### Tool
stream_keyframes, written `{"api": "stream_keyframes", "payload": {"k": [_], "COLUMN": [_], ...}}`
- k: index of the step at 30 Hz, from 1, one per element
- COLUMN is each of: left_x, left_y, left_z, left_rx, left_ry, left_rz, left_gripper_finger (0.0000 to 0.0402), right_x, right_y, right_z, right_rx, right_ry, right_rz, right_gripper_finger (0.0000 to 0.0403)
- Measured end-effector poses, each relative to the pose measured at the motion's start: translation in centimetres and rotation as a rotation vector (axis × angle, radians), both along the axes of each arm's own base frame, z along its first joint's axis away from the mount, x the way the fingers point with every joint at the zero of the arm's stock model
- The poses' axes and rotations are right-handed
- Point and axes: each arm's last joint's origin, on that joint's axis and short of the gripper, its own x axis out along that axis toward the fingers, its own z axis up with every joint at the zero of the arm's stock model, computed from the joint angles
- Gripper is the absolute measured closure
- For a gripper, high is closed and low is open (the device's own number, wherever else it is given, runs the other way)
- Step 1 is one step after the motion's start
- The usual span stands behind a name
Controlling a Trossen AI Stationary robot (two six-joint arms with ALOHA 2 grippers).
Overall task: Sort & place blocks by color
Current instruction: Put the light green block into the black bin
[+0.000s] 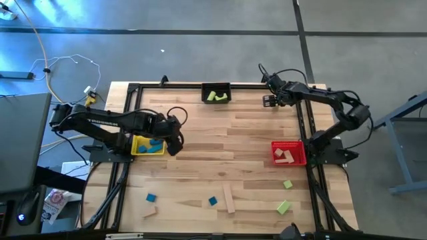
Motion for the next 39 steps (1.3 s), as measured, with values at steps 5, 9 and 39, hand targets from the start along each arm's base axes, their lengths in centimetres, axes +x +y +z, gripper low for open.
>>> {"api": "stream_keyframes", "payload": {"k": [5,9,39], "left_x": [0.6,0.6,0.6], "left_y": [-0.7,-1.1,-1.4], "left_z": [0.2,0.2,0.2], "left_rx": [0.015,0.014,0.014], "left_ry": [-0.049,-0.049,-0.046], "left_rz": [-0.066,-0.083,-0.100], "left_gripper_finger": [0.0227,0.0227,0.0227], "right_x": [0.3,0.5,7.5], "right_y": [-0.3,-0.5,0.8], "right_z": [-0.6,-1.2,-0.8], "right_rx": [0.005,0.022,-0.070], "right_ry": [-0.002,-0.001,-0.426], "right_rz": [0.008,0.012,0.373], "right_gripper_finger": [0.0172,0.0172,0.0303]}}
